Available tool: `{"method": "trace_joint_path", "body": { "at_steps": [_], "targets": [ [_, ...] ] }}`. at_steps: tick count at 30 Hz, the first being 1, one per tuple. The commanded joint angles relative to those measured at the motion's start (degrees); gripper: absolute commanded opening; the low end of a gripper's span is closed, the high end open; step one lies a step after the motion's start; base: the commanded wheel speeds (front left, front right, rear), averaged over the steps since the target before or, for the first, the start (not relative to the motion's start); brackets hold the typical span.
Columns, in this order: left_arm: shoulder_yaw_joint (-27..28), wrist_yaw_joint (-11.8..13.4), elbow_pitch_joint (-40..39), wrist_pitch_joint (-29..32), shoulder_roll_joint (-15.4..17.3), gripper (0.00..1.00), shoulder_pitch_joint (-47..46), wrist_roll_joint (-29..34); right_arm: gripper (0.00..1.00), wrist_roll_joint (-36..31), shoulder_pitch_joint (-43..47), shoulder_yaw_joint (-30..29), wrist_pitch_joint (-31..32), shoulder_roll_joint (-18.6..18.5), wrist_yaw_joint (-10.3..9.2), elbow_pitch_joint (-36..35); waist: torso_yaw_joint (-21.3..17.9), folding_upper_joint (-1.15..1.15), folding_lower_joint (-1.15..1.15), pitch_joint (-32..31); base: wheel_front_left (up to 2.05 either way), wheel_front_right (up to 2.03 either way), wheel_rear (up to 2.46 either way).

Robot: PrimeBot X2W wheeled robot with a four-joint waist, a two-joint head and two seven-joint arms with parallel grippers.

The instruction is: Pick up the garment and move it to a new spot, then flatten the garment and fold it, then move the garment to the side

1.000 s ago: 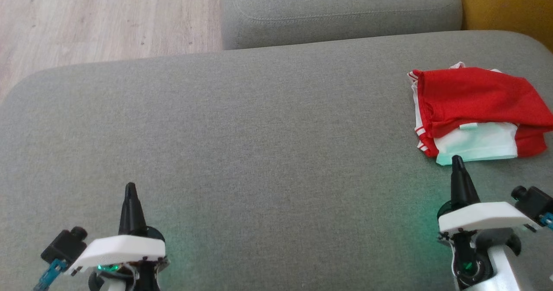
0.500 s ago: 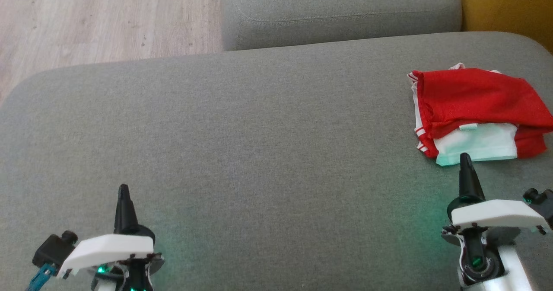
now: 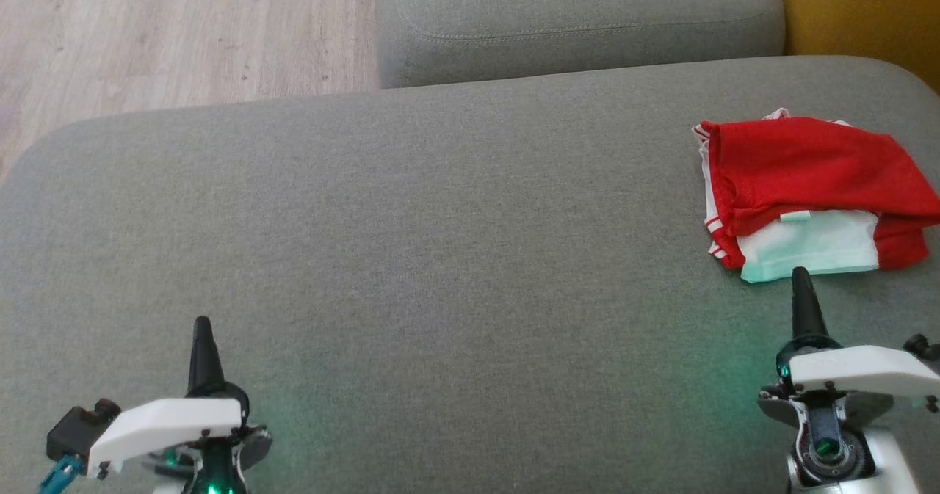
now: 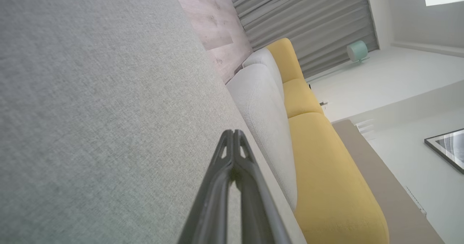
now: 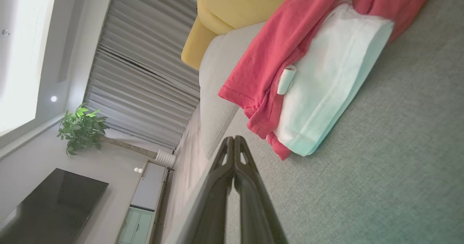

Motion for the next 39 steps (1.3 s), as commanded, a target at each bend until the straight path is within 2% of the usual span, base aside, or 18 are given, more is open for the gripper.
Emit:
{"method": "trace_joint_path", "body": {
  "at_steps": [1,39],
  "targets": [
    [1.7,-0.4,-2.2,0.5,0.4,0.00,-2.1,-1.4,0.00,1.9,-1.6,0.5,0.4,-0.1,-0.03,-2.6,0.0,0.00,0.00,0.0,0.00,0.00,0.00],
    [6.0,-1.3,-3.8,6.8,0.6,0.00,-1.9,-21.0,0.00,26.8,-0.2,-2.2,6.2,-0.1,-0.04,-6.8,0.1,0.00,0.00,-0.6,0.00,0.00,0.00]
  ]
}}
